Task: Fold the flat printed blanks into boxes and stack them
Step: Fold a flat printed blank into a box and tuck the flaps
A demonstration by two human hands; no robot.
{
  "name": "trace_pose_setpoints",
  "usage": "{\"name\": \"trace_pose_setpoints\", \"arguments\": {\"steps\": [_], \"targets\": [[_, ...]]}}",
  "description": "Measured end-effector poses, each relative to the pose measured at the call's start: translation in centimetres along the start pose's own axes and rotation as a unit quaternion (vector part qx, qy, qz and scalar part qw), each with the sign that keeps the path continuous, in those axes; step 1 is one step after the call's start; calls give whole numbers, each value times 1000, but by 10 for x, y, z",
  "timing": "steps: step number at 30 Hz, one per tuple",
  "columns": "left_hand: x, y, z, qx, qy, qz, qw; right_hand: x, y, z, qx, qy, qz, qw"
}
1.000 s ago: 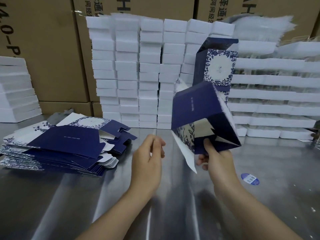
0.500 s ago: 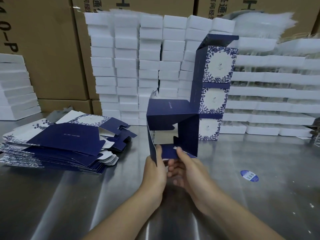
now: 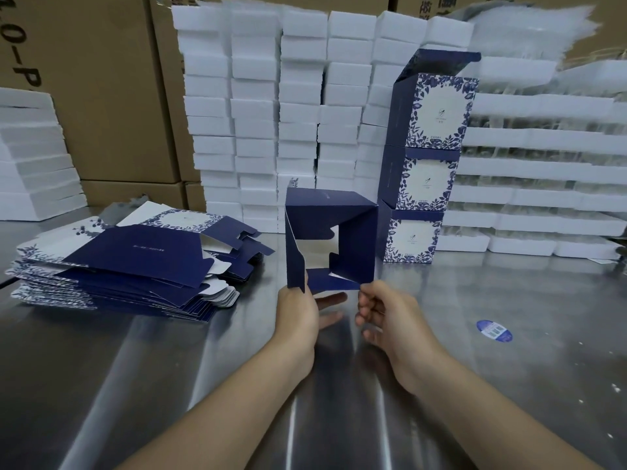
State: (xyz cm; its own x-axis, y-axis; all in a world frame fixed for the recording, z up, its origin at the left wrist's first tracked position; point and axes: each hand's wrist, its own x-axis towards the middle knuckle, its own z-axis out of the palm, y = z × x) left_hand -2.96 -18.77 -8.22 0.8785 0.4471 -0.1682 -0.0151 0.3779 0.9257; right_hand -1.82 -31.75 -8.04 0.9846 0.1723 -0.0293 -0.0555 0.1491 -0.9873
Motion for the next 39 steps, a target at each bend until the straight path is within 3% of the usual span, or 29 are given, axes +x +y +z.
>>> {"name": "trace_pose_setpoints", "arguments": {"steps": [39], "targets": [[-2,-2,-1,32,-35,22,999,8,7,-6,-29,-2,15,999]]}}
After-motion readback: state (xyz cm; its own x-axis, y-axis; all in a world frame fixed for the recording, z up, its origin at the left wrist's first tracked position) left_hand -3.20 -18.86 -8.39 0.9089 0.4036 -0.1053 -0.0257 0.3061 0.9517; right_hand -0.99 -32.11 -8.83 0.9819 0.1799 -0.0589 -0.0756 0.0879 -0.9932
